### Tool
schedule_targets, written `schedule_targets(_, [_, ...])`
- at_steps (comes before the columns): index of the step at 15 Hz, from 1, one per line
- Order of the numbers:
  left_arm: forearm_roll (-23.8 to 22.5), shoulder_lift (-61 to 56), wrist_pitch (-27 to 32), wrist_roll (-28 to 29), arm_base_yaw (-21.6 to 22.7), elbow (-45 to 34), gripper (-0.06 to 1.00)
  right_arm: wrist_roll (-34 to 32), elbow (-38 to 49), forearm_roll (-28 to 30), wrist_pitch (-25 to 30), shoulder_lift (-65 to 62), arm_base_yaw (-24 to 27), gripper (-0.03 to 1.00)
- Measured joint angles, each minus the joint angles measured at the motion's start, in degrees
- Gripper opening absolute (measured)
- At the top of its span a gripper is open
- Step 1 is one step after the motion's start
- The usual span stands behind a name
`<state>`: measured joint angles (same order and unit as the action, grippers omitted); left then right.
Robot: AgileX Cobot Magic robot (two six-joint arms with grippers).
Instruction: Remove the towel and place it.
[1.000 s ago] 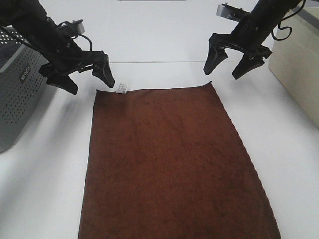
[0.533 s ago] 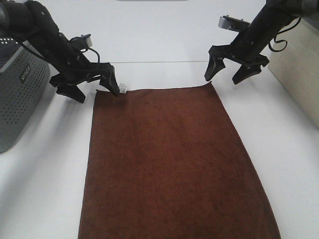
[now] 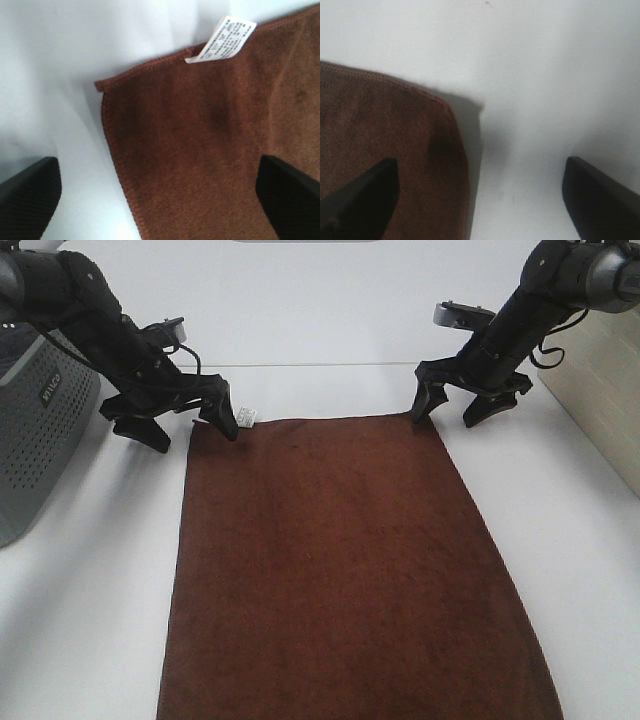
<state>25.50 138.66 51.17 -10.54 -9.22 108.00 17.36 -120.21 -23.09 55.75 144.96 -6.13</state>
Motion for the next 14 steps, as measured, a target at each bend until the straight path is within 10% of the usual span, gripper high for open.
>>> schedule_targets(10, [3.7,1.9,-3.7,-0.2,-1.4,0.8,0.87,0.0,-0.8,0.5,-1.8,1.7,-4.2,0.82])
schedule_targets(14, [3.2,2.8,-4.8,-0.4,-3.0,1.1,0.54,-0.6,-1.1,2.6,-2.5,2.1,-4.5,0.61])
